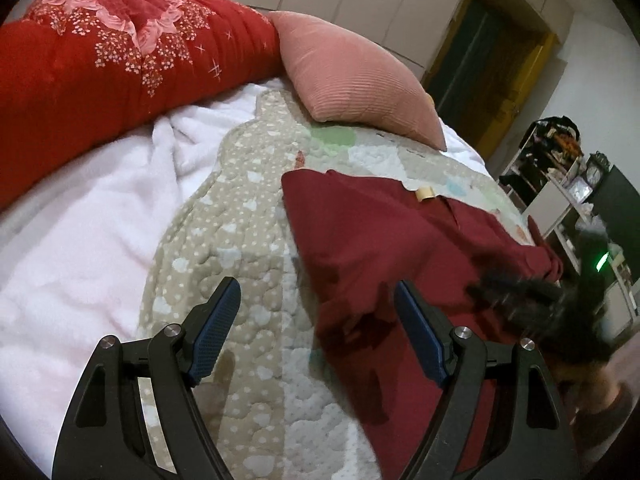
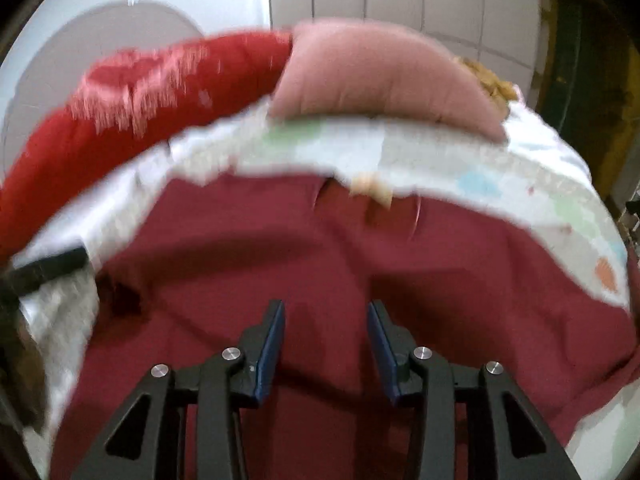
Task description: Fold small clothes
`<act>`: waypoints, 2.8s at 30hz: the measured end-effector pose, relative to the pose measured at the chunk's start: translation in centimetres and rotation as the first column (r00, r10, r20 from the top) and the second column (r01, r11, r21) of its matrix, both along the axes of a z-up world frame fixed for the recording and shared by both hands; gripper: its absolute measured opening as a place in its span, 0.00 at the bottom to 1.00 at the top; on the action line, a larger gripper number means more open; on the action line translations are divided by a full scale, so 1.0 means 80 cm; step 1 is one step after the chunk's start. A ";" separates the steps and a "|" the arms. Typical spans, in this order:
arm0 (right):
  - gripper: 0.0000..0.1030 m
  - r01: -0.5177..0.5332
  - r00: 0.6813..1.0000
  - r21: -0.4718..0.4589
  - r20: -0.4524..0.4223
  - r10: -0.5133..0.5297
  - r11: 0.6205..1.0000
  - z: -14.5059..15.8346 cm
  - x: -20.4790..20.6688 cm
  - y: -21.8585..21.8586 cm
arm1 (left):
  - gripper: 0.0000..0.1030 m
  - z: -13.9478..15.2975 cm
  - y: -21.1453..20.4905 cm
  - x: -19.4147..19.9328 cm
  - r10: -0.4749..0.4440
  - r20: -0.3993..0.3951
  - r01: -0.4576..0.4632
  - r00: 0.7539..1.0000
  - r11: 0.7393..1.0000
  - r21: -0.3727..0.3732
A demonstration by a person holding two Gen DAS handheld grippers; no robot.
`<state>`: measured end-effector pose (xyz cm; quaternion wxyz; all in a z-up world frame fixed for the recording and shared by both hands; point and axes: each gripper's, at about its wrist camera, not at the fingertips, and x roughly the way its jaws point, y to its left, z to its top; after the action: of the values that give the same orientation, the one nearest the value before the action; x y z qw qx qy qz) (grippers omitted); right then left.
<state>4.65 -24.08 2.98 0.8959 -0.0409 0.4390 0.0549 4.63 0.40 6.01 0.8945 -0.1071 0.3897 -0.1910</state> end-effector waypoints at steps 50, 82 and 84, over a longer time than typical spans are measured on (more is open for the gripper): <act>0.33 0.362 0.932 0.048 0.005 -0.363 0.931 -0.001 -0.042 -0.147 | 0.81 -0.002 -0.106 0.012 -0.046 -0.037 0.051 0.998 0.985 0.166; 0.46 0.583 0.812 0.014 -0.045 -0.582 0.813 0.049 -0.070 -0.360 | 0.93 -0.036 -0.195 0.015 -0.081 -0.033 0.086 0.996 0.981 0.172; 0.46 0.598 0.800 0.011 -0.072 -0.596 0.801 0.040 -0.095 -0.369 | 0.93 -0.036 -0.193 0.016 -0.083 -0.034 0.087 0.996 0.984 0.158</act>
<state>-2.93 -53.60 6.19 0.8534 0.1160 0.4574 -0.2213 5.87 -15.02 3.16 0.8858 -0.0213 0.4203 -0.1957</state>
